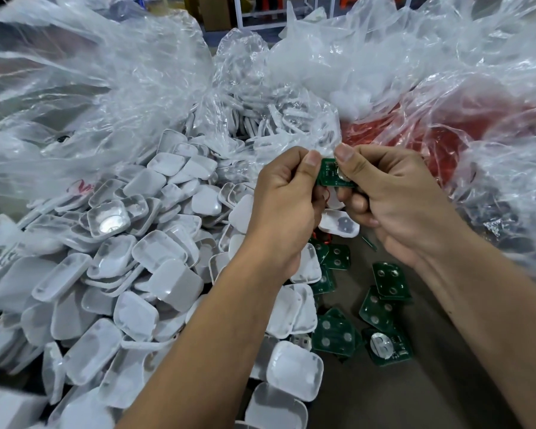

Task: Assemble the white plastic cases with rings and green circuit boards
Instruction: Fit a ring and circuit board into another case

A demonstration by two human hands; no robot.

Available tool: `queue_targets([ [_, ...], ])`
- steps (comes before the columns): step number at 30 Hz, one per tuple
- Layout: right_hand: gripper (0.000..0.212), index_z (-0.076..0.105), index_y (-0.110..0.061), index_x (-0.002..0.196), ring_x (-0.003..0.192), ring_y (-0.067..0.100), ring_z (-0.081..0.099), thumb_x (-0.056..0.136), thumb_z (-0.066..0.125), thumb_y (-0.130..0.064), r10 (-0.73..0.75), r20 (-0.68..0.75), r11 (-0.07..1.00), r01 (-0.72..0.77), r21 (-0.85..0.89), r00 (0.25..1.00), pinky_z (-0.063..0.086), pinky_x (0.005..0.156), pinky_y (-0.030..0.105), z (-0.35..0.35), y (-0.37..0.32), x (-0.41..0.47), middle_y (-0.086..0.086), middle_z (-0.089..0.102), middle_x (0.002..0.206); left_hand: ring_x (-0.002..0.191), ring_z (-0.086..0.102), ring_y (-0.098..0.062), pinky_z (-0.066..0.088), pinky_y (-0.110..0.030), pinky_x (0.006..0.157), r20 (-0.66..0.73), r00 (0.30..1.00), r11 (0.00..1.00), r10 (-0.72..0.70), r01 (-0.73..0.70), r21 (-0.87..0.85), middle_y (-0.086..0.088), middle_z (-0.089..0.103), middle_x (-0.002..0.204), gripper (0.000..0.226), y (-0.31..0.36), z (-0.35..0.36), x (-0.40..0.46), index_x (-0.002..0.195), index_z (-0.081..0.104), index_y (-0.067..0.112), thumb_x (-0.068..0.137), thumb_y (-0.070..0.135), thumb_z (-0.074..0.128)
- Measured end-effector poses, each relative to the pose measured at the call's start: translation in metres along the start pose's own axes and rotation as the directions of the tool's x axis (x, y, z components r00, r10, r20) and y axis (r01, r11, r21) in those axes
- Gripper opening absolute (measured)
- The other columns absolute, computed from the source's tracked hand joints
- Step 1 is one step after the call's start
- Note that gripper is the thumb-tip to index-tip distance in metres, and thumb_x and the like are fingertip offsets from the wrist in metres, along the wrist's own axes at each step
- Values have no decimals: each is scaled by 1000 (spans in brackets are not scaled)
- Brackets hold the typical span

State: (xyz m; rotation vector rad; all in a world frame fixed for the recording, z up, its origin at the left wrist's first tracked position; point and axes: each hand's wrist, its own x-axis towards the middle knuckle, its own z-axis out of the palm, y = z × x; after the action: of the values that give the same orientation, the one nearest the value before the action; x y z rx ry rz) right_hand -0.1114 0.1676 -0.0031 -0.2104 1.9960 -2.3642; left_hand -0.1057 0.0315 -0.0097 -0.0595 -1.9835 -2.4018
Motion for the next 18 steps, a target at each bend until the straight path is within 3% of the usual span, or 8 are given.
queue_targets([
  [4,39,71,-24,61,41,6,43,100,64,-27,-6,3,1000,6,19,1000,31,36,16,4,-1,-2,2,57,55,45,25,-9,25,-19,40,1,1000,997,-30,30,-78,-1,36,60,36,-1,2,-1,75,46,14,111,19,45],
  [7,33,69,-21,66,41,6,43,98,65,-28,-3,-7,999,3,33,1000,31,36,16,4,0,-2,4,57,56,46,25,-9,24,-19,40,-4,999,993,-48,48,-108,1,35,57,41,-2,2,-2,70,45,18,111,19,46],
  [14,25,73,-21,72,38,8,41,92,67,-35,-72,52,997,69,40,996,29,35,16,3,-2,-2,5,56,56,39,34,-5,29,-16,37,12,994,984,-112,112,-137,0,49,59,32,-5,12,-6,82,56,10,111,15,45],
  [16,30,72,-22,70,38,10,39,96,64,-33,-76,-7,992,77,101,997,25,35,17,-1,-4,1,5,55,57,41,37,-7,31,-16,38,-5,997,994,-81,80,-77,-2,52,61,32,-4,14,-7,81,57,9,111,18,46],
  [18,37,72,-27,67,41,13,35,102,60,-32,-88,-82,986,98,134,993,20,39,21,-7,-6,3,5,51,59,43,45,-9,35,-19,41,0,1000,993,0,0,115,-9,59,66,28,-7,11,-5,82,58,8,108,17,52],
])
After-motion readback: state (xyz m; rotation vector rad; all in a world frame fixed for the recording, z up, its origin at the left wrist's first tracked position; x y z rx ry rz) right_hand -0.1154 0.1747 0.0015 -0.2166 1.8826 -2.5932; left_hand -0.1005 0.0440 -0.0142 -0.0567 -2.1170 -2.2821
